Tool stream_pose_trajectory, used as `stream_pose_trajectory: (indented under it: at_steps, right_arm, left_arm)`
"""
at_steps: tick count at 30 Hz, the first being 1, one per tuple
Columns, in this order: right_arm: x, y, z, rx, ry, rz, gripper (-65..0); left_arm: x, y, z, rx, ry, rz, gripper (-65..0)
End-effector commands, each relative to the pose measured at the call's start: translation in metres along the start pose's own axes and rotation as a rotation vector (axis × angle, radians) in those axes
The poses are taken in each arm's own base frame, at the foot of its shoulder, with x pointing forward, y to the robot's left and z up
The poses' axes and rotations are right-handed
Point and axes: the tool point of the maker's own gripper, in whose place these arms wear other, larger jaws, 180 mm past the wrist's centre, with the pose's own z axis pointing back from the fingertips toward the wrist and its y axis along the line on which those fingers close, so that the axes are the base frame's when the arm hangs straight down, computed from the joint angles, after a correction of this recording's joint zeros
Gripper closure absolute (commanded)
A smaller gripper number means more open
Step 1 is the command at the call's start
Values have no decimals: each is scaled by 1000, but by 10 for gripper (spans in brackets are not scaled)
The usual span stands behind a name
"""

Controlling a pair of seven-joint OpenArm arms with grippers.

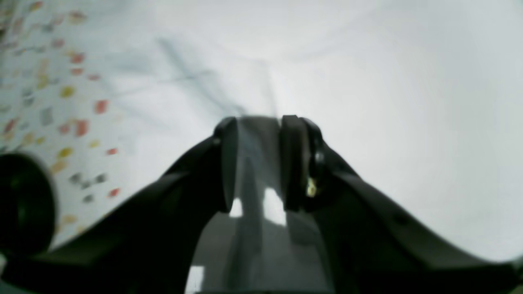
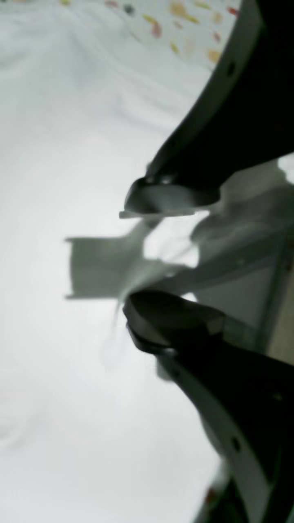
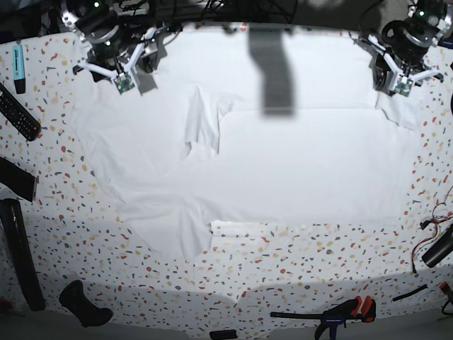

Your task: Fold the T-shirt properly

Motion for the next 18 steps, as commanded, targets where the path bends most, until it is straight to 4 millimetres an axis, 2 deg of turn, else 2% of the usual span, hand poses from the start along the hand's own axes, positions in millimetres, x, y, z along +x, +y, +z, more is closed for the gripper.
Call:
stream_pose_trajectory:
  at_steps: [1, 5, 7, 14, 18]
  right_arm:
    - [16, -4, 2, -8, -61, 9, -340]
    - [56, -13, 1, -30, -221, 14, -340]
    - [70, -19, -1, -46, -251, 15, -340]
    - [89, -41, -10, -96, -215, 17, -340]
    - [110, -49, -11, -106, -256, 4, -340]
  left_arm:
    - [12, 8, 3, 33, -40, -8, -170]
    - [33, 12, 3, 45, -92, -15, -170]
    - [48, 16, 1, 56, -117, -21, -170]
    - [113, 34, -1, 111, -225, -46, -170]
    - [154, 50, -4, 151, -325, -48, -170]
